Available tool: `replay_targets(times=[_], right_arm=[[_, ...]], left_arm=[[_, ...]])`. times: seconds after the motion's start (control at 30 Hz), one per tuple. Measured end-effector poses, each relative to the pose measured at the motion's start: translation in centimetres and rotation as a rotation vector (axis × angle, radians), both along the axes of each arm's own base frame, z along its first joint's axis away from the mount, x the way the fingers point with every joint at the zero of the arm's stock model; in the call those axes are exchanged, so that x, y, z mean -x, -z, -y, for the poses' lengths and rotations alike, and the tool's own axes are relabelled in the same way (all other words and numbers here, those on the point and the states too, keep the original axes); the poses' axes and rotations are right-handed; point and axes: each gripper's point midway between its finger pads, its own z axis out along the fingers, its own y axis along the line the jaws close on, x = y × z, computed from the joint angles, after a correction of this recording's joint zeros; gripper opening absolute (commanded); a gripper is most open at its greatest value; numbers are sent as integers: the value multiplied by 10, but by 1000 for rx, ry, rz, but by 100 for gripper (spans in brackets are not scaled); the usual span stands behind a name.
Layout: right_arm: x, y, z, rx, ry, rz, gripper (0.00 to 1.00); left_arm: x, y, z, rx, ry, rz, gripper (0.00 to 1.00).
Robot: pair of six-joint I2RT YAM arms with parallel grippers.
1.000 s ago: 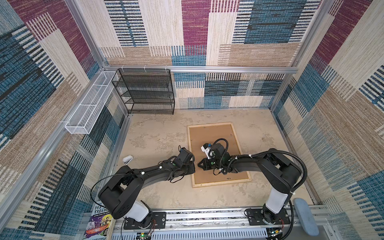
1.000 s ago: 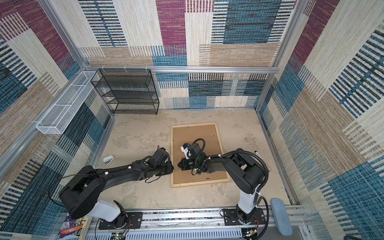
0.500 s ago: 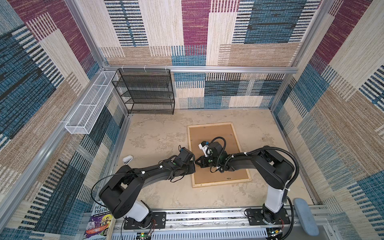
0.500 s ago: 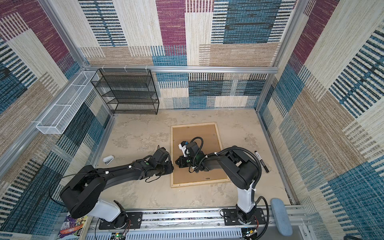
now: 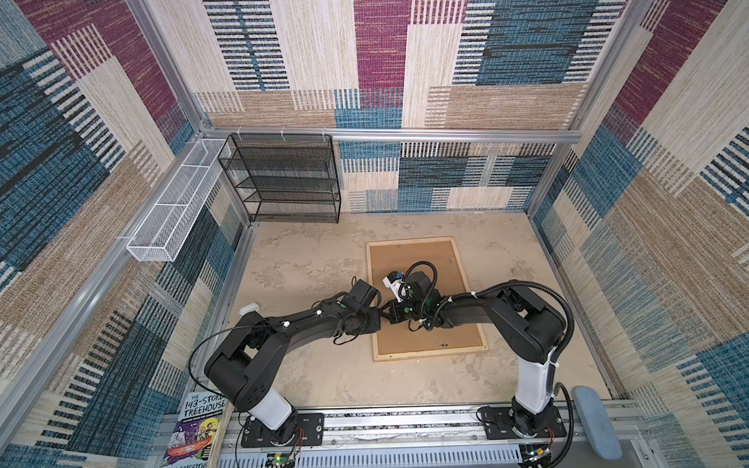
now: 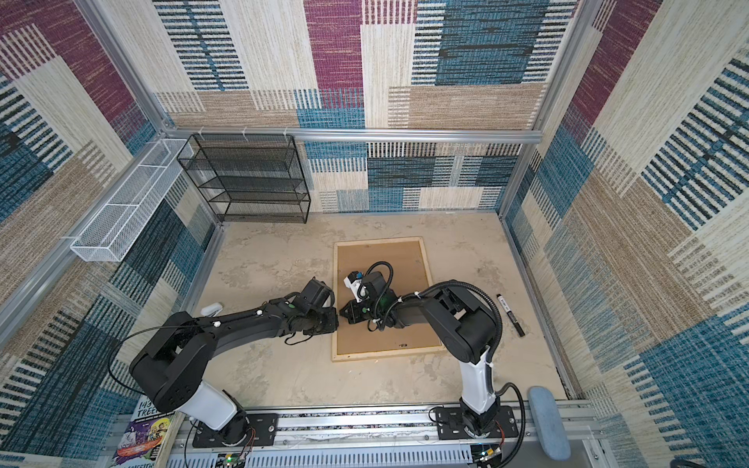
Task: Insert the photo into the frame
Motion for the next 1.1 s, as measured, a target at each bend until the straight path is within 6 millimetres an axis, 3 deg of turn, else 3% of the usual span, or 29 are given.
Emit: replay_targets(times=[0.27, 0.57, 1.1], right_arm=[[-6, -1, 1, -46, -36, -59, 7], [-24, -2, 0, -52, -20, -38, 6], [-16, 0, -4, -98, -141, -4, 5]], left_arm=[[-2, -3, -1, 26, 52, -13, 8], [-17, -7, -1, 23, 83, 37, 6], [-22, -6, -8, 13, 100, 6, 5]])
